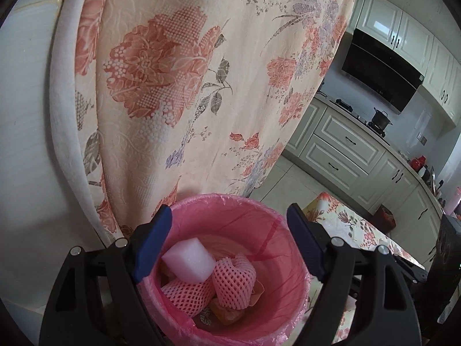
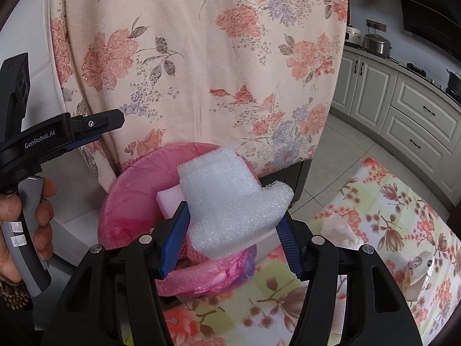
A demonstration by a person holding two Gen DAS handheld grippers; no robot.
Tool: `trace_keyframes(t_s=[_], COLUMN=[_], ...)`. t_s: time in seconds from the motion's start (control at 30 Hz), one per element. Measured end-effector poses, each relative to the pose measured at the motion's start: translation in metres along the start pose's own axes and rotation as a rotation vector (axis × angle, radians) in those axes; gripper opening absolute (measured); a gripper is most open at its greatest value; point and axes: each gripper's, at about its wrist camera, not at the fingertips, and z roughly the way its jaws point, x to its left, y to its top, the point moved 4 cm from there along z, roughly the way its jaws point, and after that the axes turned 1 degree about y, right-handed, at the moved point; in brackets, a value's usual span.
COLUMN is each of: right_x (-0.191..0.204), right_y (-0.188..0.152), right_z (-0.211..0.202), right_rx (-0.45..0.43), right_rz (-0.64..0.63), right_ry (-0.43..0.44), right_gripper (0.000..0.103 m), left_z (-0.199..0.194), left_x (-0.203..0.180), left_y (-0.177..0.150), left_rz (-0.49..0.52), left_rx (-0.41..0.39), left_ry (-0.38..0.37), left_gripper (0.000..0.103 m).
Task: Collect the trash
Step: 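Open the left gripper dropping its foam block while the right drops its block, then move both open grippers back over the foam and tissues on the table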
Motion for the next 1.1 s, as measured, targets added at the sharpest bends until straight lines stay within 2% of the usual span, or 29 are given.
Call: trace_keyframes(t_s=[0.2, 0.27, 0.3, 0.4, 0.77, 1.1], right_x=[0.026, 0.03, 0.03, 0.027, -0.035, -0.093], right_y=[-0.002, -0.005, -0.006, -0.01, -0.034, -0.071], right_z=[0.021, 0.025, 0.025, 0.024, 0.0, -0.031], right_rx=[0.045, 0.055, 0.058, 0.062, 0.06, 0.06], right_rz=[-0.029, -0.029, -0.03, -0.027, 0.075, 0.181], right_ry=[0.066, 0.075, 0.074, 0.065, -0.049, -0.149], right_gripper=[0.059, 0.064, 0.069, 0.074, 0.076, 0.077], left_z=[-0.004, -0.004, -0.004, -0.003, 0.004, 0.012], left_x=[0.005, 0.006, 0.007, 0.007, -0.011, -0.049], left_y=[0.0, 0.001, 0.001, 0.0, -0.006, -0.016], left_rz=[-0.009, -0.011, -0.013, -0.013, 0.006, 0.056], left_rx=[-0.002, -0.002, -0.001, 0.002, 0.028, 0.057], left_ry=[0.0, 0.001, 0.002, 0.0, -0.029, -0.072], left_gripper=[0.079, 0.079, 0.079, 0.079, 0.079, 0.08])
